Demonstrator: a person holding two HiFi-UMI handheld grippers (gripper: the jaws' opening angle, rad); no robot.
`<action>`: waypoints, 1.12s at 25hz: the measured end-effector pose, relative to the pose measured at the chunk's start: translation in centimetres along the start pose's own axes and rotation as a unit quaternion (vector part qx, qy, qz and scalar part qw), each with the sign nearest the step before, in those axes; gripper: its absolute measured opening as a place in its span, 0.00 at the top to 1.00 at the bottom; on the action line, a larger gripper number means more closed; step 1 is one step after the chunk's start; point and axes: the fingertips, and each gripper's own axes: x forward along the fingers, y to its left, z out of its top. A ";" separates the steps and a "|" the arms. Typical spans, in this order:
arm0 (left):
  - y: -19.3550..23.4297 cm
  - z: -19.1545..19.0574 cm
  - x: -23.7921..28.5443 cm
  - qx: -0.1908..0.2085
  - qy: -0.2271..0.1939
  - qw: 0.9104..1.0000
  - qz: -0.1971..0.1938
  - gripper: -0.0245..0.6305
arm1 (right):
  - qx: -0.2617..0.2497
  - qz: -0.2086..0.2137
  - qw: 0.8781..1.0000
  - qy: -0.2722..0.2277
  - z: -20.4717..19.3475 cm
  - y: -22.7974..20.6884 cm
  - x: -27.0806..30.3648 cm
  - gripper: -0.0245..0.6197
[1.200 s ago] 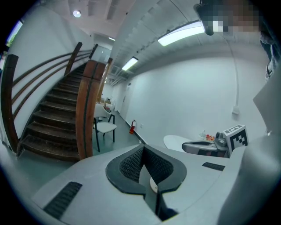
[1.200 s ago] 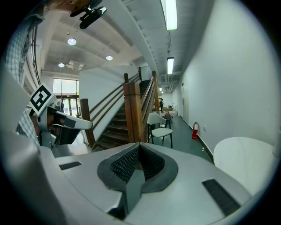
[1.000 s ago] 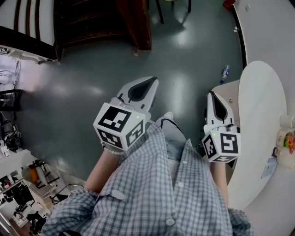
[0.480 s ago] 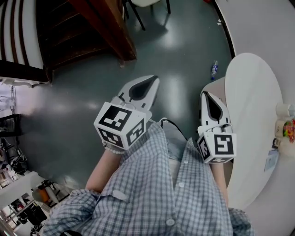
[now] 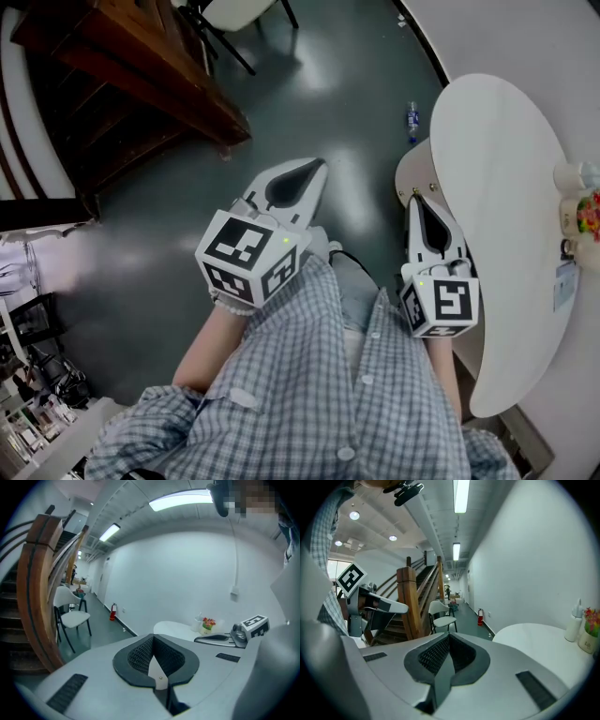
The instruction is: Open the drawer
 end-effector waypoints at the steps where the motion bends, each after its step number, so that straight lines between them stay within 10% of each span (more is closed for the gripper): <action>1: -0.2 0.1 0.7 0.004 0.005 1.000 -0.011 0.96 | 0.005 -0.010 1.000 0.002 -0.1 -0.5 0.0 0.95; 13: -0.9 1.6 8.8 0.054 0.065 0.987 -0.134 0.96 | 0.066 -0.124 0.990 0.014 -0.2 -4.9 1.5 0.95; 28: -5.3 -0.2 14.0 0.104 0.122 0.945 -0.286 0.96 | 0.141 -0.271 0.952 0.031 -2.9 -6.1 -1.7 0.95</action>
